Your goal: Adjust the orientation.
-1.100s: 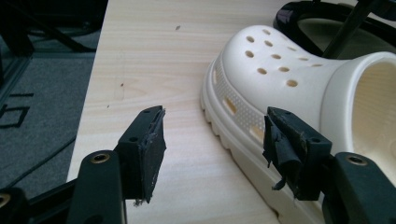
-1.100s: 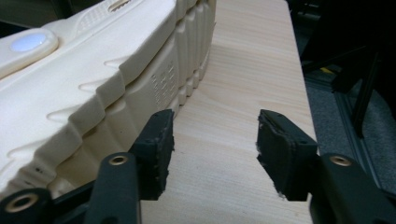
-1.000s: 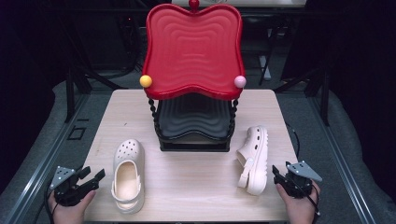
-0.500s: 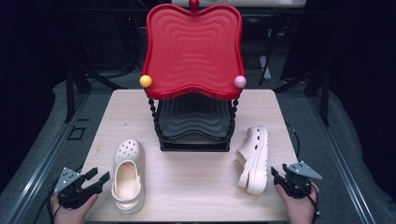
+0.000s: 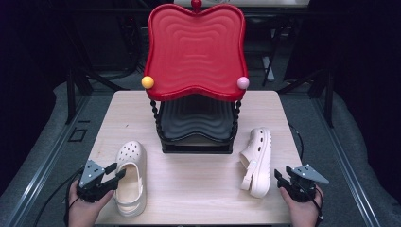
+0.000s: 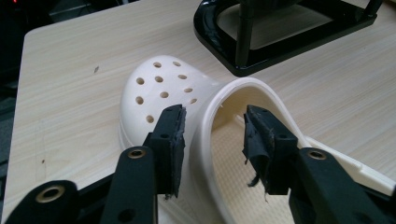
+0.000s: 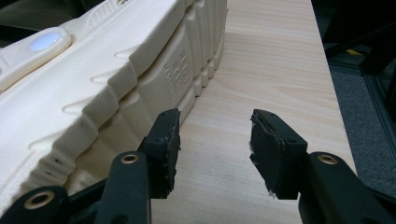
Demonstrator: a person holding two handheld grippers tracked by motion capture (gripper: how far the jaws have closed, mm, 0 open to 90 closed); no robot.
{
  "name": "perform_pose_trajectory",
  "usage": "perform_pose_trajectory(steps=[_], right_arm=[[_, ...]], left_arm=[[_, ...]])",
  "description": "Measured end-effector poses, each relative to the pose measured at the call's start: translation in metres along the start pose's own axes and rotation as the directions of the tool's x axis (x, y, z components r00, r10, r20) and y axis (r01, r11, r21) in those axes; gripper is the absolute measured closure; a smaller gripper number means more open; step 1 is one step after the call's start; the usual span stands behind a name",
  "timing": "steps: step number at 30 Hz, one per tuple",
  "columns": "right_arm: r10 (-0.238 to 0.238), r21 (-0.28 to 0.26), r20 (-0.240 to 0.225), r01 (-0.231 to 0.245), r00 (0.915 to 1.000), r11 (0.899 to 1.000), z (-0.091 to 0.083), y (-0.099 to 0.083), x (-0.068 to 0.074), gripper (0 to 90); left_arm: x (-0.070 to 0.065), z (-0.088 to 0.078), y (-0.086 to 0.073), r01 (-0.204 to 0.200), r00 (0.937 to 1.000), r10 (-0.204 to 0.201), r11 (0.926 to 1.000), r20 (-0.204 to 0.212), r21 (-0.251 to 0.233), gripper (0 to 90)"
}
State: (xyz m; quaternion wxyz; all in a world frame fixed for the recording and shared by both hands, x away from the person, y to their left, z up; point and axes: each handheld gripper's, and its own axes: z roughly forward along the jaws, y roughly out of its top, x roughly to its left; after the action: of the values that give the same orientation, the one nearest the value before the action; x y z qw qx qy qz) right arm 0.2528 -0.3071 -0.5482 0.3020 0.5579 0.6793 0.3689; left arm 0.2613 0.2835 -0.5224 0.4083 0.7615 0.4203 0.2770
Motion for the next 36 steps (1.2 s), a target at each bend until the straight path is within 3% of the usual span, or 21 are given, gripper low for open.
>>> perform_pose_trajectory(steps=[2,3,13,24,36], right_arm=[[0.001,0.001,-0.001,-0.001,1.0,1.0,0.0,0.0,0.0,52.1],[-0.006,0.005,0.0,0.006,1.0,1.0,0.001,0.0,0.001,52.1],[-0.015,0.002,-0.006,0.015,0.9999,1.0,0.002,0.001,0.004,52.1],[0.006,0.006,-0.009,-0.006,0.9999,1.0,0.001,0.0,-0.002,52.0],[0.01,-0.006,-0.023,-0.01,0.9997,1.0,0.002,0.0,-0.001,52.0]], left_arm=[[-0.001,0.004,-0.004,0.001,1.0,-0.001,1.0,-0.009,0.002,62.8],[-0.001,0.007,-0.006,-0.029,0.999,0.029,0.9994,-0.034,0.017,62.7],[0.0,0.009,-0.007,-0.04,0.996,0.041,0.9991,-0.08,0.015,74.9],[-0.002,0.006,-0.007,-0.04,0.9947,0.041,0.9991,-0.095,0.016,79.0],[-0.015,-0.005,-0.007,-0.062,0.9959,0.063,0.998,-0.065,0.01,81.4]])
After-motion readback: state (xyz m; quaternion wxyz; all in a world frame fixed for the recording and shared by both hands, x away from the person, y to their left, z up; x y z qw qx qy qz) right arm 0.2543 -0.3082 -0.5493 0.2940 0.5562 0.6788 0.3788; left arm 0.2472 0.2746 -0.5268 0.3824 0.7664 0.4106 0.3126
